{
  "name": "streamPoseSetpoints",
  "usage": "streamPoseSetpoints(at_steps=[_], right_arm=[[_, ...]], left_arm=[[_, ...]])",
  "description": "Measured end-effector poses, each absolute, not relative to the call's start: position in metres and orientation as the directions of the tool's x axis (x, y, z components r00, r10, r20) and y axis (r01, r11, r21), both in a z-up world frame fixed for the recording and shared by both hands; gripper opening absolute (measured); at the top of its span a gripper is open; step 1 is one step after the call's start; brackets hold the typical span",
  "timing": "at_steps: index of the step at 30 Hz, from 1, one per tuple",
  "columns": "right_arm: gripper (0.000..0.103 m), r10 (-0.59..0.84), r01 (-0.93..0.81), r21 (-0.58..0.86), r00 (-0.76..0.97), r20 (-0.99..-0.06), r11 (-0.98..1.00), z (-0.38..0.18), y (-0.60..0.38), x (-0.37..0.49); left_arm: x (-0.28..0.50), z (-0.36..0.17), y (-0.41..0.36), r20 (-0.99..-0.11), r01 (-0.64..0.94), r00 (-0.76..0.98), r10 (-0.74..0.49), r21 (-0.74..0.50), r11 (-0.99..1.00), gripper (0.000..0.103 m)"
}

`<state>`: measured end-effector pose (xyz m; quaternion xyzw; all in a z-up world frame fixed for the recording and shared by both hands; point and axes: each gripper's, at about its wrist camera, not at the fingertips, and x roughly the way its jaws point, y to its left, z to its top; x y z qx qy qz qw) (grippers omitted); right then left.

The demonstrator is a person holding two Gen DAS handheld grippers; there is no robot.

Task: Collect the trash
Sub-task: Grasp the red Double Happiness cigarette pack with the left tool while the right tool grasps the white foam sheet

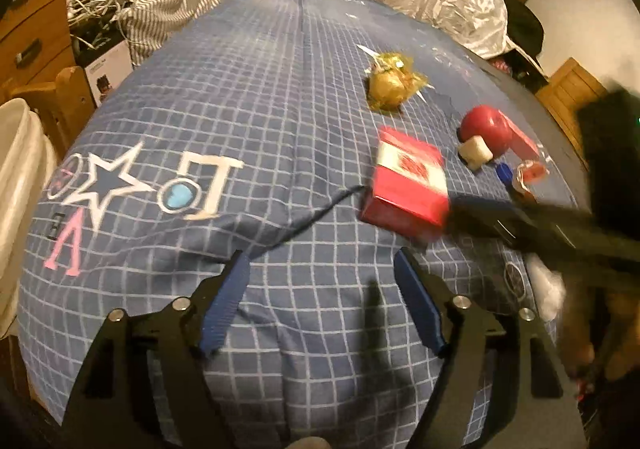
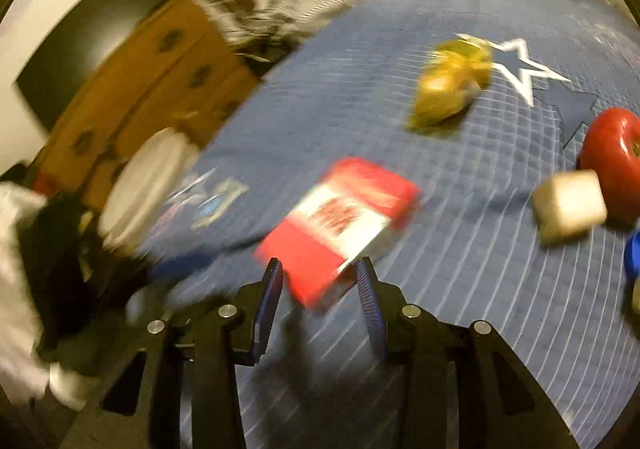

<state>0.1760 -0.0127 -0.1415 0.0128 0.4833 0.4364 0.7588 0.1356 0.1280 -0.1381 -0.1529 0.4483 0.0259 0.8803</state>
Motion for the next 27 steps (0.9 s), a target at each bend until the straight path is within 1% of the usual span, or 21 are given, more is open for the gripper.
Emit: streamPoseSetpoints(at_steps=[3,5,6,7,10,11,13,16,20,21,22,24,27], right_arm=[[0.047,0.7,-0.626,0.441,0.247,-0.671,0.644,-0.122,-0.054,0.149],[0.052,0.699,-0.613,0.431,0.298,-0.65,0.662,-0.114,-0.08,0.133],[0.053,0.691,-0.606,0.418,0.326,-0.645,0.677,-0.111,-0.091,0.126],[0.055,0.67,-0.599,0.386,0.37,-0.643,0.702,-0.108,-0.106,0.116],[0.064,0.603,-0.553,0.319,0.464,-0.649,0.77,-0.106,-0.148,0.097],[0.066,0.587,-0.537,0.311,0.48,-0.652,0.784,-0.111,-0.166,0.094],[0.069,0.545,-0.486,0.298,0.515,-0.662,0.821,-0.116,-0.191,0.086],[0.071,0.526,-0.451,0.307,0.521,-0.673,0.838,-0.128,-0.211,0.084],[0.071,0.497,-0.431,0.29,0.518,-0.696,0.855,-0.143,-0.21,0.085],[0.071,0.497,-0.428,0.294,0.512,-0.7,0.855,-0.147,-0.207,0.087],[0.071,0.493,-0.422,0.295,0.51,-0.705,0.857,-0.15,-0.205,0.089],[0.072,0.458,-0.402,0.266,0.521,-0.72,0.876,-0.156,-0.197,0.095],[0.072,0.417,-0.365,0.244,0.535,-0.735,0.899,-0.163,-0.187,0.105]], left_arm=[[0.136,-0.126,0.126,-0.782,-0.168,0.62,-0.069,-0.218,0.961,0.075],[0.143,-0.114,0.112,-0.76,-0.106,0.645,-0.083,-0.196,0.975,0.077],[0.149,-0.108,0.1,-0.752,-0.054,0.653,-0.086,-0.16,0.986,0.079],[0.156,-0.103,0.086,-0.748,0.003,0.658,-0.087,-0.113,0.994,0.081],[0.178,-0.1,0.063,-0.752,0.104,0.654,-0.086,-0.024,0.994,0.082],[0.188,-0.102,0.058,-0.758,0.109,0.648,-0.07,0.001,0.994,0.082],[0.203,-0.109,0.054,-0.771,0.115,0.634,-0.063,0.013,0.993,0.082],[0.219,-0.129,0.051,-0.804,0.098,0.594,-0.027,0.039,0.994,0.082],[0.232,-0.149,0.044,-0.83,0.082,0.558,-0.007,0.046,0.996,0.082],[0.232,-0.151,0.044,-0.834,0.077,0.552,-0.006,0.044,0.996,0.081],[0.234,-0.154,0.044,-0.838,0.065,0.546,-0.002,0.04,0.997,0.074],[0.235,-0.156,0.046,-0.838,0.046,0.545,-0.005,0.023,0.999,0.07],[0.237,-0.158,0.047,-0.835,0.015,0.55,0.02,0.034,0.999,0.062]])
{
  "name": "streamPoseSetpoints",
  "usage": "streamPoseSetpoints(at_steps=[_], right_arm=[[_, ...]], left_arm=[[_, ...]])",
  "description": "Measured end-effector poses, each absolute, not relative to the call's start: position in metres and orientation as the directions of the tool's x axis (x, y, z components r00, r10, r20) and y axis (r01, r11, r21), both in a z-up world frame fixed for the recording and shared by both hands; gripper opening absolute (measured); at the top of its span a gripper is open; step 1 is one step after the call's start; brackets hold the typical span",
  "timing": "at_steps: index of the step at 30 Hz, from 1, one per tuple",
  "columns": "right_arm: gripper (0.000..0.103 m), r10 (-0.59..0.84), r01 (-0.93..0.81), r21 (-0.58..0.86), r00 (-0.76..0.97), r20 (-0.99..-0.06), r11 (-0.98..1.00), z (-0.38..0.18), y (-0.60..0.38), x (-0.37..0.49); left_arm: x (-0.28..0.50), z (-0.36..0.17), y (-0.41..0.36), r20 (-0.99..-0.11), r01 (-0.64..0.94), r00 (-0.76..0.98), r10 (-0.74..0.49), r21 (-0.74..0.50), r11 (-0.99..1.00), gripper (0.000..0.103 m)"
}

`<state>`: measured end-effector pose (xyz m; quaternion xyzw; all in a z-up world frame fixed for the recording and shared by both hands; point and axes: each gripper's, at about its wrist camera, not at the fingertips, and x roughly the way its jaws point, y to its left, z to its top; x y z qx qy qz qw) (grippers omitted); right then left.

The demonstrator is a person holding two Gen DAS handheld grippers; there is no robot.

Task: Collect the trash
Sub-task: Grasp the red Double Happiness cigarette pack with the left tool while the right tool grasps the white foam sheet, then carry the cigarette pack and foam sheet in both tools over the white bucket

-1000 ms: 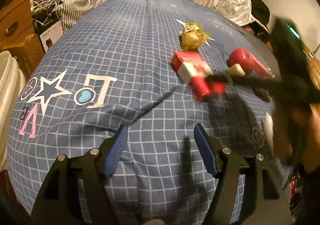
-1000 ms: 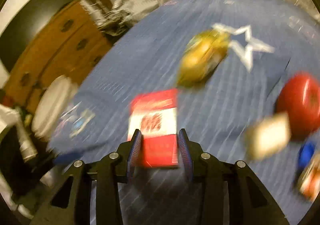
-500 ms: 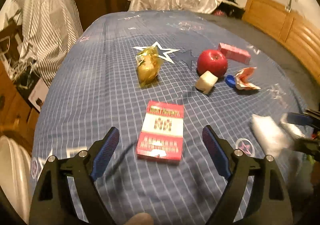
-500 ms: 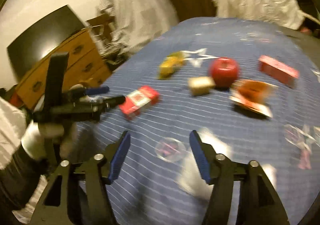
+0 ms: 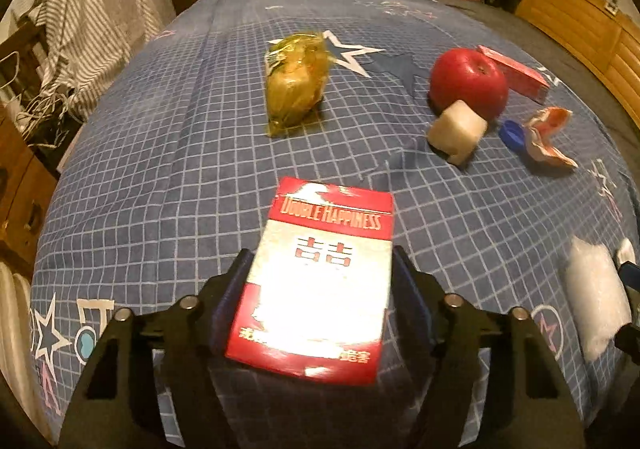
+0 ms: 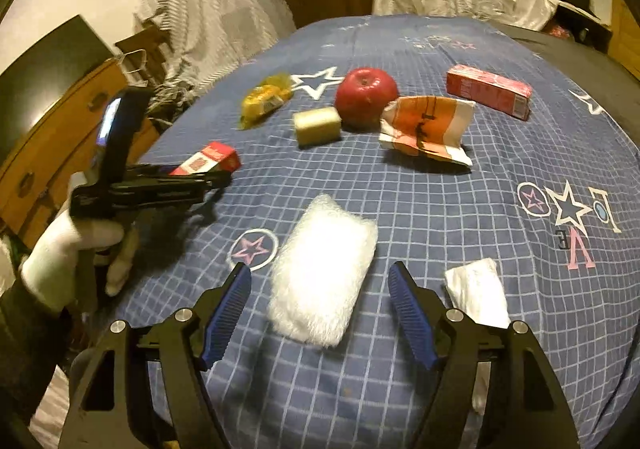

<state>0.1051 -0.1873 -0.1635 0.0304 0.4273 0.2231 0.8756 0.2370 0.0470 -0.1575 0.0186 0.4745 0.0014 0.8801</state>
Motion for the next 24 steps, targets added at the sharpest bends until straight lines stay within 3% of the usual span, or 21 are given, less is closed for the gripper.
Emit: streamPoseSetpoints(at_steps=[6,11,24], right_arm=[[0.072,0.35,-0.335,0.184,0.547,-0.761,0.924,-0.178,-0.175,0.11],[0.055,0.322,-0.313,0.162,0.576,-0.751,0.936,-0.186,-0.175,0.108],[0.053,0.338,-0.332,0.126,0.719,-0.608,0.935,-0.141,-0.182,0.075]], left_arm=[[0.236,-0.16,0.043,-0.821,-0.006,0.568,0.052,0.058,0.998,0.057],[0.229,-0.159,0.04,-0.813,-0.025,0.579,0.068,0.066,0.998,0.055],[0.155,-0.106,0.029,-0.708,-0.043,0.706,0.029,-0.003,0.999,0.054]])
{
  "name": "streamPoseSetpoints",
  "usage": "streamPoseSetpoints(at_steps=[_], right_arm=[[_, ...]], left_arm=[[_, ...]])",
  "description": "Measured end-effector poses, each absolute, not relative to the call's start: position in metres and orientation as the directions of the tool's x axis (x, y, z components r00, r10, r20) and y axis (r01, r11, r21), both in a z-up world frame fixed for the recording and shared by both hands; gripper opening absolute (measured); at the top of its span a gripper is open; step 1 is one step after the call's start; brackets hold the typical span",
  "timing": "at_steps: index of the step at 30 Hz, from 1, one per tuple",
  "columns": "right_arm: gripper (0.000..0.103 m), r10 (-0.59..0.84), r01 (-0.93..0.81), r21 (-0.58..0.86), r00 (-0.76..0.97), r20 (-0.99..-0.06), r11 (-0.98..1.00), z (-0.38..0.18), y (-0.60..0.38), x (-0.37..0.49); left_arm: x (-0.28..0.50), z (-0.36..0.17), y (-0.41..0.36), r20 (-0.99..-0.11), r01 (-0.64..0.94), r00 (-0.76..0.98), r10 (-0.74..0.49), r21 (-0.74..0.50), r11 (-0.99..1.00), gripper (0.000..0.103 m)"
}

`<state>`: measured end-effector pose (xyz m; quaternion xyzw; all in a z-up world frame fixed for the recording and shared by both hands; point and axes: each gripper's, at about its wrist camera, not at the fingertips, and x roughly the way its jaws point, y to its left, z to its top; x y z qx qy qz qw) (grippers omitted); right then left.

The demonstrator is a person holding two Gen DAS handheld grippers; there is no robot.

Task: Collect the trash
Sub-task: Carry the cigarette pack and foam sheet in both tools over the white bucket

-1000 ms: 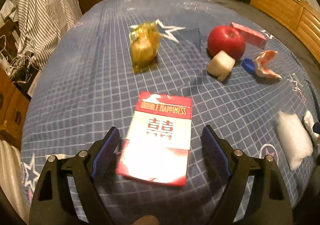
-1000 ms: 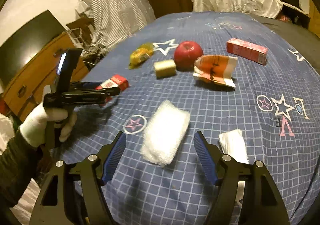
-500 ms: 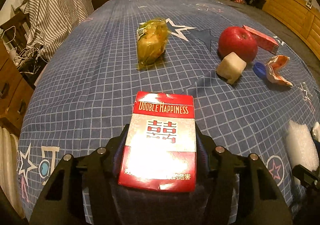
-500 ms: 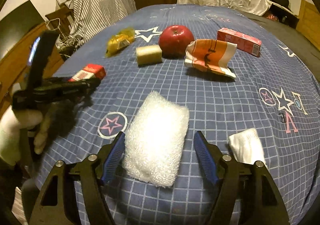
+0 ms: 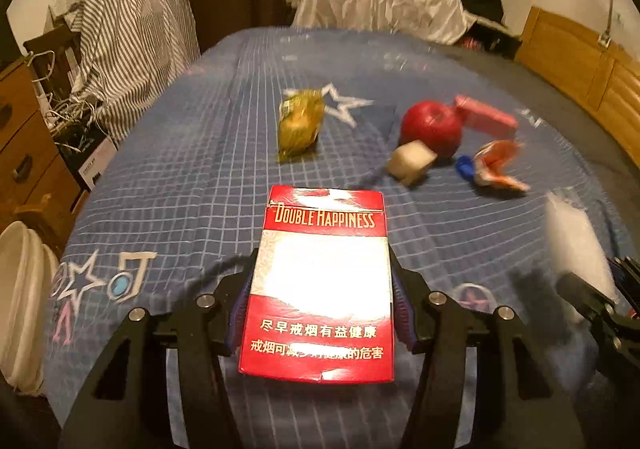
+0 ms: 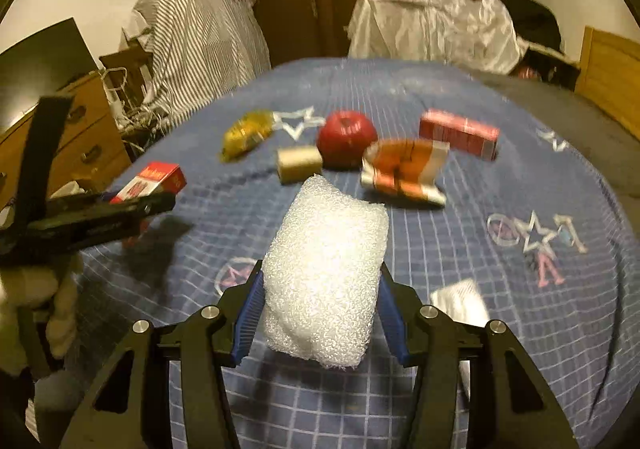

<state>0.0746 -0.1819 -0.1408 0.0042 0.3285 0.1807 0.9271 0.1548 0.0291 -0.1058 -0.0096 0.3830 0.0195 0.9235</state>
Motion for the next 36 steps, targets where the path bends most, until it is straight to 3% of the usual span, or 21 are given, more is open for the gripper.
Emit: streamPoseSetpoints(at_steps=[12,18,36], right_arm=[[0.053,0.372,-0.381,0.068,0.824,-0.427,0.922,-0.056,-0.167,0.036],[0.054,0.414,-0.429,0.045,0.832,-0.369,0.902,-0.017,-0.146,0.03],[0.054,0.625,-0.666,0.011,0.694,-0.358,0.746,0.046,0.012,0.036]], left_arm=[[0.092,-0.029,0.015,-0.523,-0.062,0.851,0.046,-0.014,0.998,0.054],[0.08,-0.007,0.022,-0.47,-0.092,0.879,0.078,-0.007,0.996,0.054],[0.041,0.03,0.145,-0.439,-0.337,0.849,0.295,-0.02,0.941,0.054]])
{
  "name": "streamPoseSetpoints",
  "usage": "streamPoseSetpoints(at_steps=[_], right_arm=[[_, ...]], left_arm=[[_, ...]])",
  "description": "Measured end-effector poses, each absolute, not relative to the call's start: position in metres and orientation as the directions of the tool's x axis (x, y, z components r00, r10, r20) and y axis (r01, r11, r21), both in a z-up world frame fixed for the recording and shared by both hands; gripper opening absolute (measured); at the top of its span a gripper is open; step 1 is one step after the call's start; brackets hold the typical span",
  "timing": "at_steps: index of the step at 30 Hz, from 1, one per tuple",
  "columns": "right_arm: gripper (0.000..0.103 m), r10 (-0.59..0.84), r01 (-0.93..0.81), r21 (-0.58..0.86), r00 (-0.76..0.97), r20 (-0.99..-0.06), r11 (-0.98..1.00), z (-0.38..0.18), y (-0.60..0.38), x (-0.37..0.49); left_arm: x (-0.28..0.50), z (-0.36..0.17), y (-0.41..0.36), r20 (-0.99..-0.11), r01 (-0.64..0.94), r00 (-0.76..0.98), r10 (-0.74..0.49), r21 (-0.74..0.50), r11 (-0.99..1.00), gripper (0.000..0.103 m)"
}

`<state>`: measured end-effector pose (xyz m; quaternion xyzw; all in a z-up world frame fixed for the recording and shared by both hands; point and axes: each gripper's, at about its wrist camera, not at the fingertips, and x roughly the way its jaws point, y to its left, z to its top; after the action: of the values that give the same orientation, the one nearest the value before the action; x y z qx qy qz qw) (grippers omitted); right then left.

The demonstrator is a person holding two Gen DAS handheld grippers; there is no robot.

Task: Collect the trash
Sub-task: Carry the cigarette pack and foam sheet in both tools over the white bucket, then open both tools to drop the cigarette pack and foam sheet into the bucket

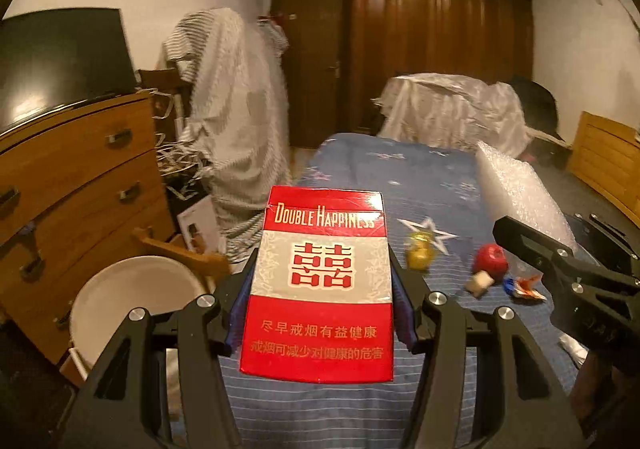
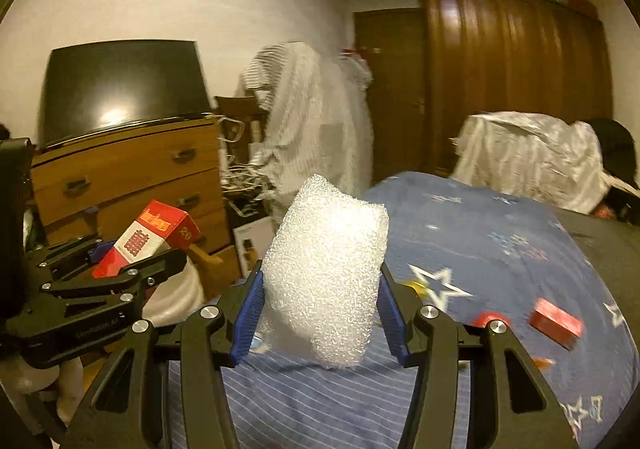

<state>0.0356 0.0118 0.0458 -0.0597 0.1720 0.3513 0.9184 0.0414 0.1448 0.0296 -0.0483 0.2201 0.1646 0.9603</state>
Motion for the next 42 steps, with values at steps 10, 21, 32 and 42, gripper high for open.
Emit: streamPoseSetpoints(at_steps=[10,21,32,42], right_arm=[[0.054,0.715,-0.783,0.01,0.561,-0.417,0.621,0.059,0.14,0.032],[0.054,0.744,-0.867,0.005,0.424,-0.516,0.498,0.052,0.263,0.036],[0.054,0.663,-0.924,0.097,0.189,-0.724,0.369,0.015,0.389,0.069],[0.054,0.534,-0.926,0.158,0.055,-0.844,0.344,-0.038,0.45,0.097]], left_arm=[[0.007,0.035,0.229,-0.455,-0.478,0.788,0.415,-0.029,0.878,0.054],[-0.02,0.032,0.315,-0.511,-0.586,0.71,0.484,-0.048,0.809,0.054],[-0.011,-0.003,0.389,-0.651,-0.604,0.634,0.418,-0.08,0.793,0.054],[0.003,-0.055,0.434,-0.767,-0.615,0.541,0.345,-0.082,0.784,0.054]])
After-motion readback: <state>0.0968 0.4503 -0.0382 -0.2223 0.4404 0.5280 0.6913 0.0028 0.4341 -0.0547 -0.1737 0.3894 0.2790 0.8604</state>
